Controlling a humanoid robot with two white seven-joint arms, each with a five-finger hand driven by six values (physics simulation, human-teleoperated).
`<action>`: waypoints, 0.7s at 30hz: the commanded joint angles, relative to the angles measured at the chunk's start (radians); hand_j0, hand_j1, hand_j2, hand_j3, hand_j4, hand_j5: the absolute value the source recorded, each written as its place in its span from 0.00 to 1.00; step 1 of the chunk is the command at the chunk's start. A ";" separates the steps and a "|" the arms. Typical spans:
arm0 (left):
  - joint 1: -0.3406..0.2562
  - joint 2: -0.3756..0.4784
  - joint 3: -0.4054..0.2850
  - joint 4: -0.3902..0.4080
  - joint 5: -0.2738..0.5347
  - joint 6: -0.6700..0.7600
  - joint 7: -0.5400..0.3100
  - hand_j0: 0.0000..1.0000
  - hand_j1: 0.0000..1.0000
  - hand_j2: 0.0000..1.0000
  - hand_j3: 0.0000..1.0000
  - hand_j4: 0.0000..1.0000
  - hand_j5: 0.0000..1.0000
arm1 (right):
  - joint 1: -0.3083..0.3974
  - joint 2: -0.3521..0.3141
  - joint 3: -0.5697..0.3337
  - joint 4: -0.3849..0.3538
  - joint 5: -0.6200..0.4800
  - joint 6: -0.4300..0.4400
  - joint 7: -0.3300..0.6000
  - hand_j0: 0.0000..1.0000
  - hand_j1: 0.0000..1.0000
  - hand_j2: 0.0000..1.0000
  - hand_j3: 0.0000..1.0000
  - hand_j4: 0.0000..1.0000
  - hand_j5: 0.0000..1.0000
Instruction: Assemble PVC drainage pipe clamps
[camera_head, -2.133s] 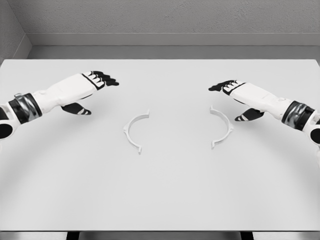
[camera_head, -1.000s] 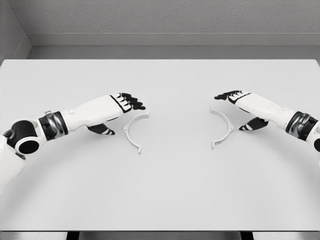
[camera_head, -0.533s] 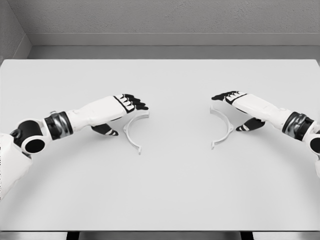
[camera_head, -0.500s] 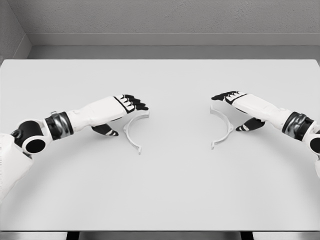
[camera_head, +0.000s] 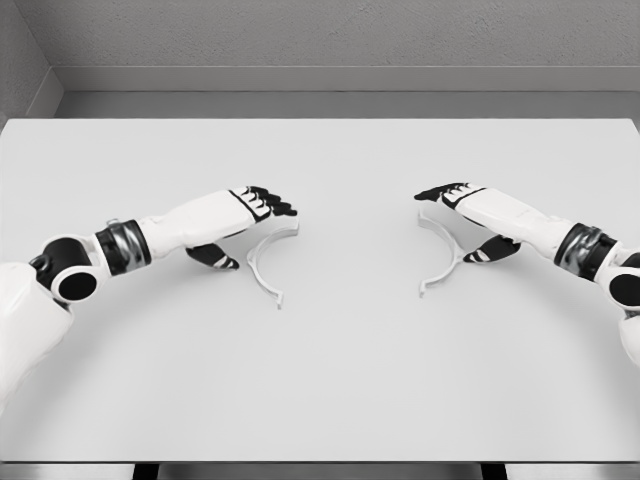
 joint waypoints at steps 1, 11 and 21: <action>0.000 -0.010 0.001 0.006 -0.003 0.002 0.001 1.00 1.00 1.00 1.00 1.00 1.00 | -0.002 0.001 0.007 0.000 -0.006 0.002 0.000 1.00 1.00 1.00 1.00 1.00 1.00; -0.003 -0.033 0.001 0.021 -0.022 0.002 0.001 1.00 1.00 1.00 1.00 1.00 1.00 | -0.014 0.012 0.022 0.000 -0.005 0.002 0.002 1.00 1.00 1.00 1.00 1.00 1.00; -0.015 -0.044 0.001 0.018 -0.025 0.002 0.001 1.00 1.00 1.00 1.00 1.00 1.00 | -0.040 0.018 0.036 0.023 -0.003 0.002 0.002 1.00 1.00 1.00 1.00 1.00 1.00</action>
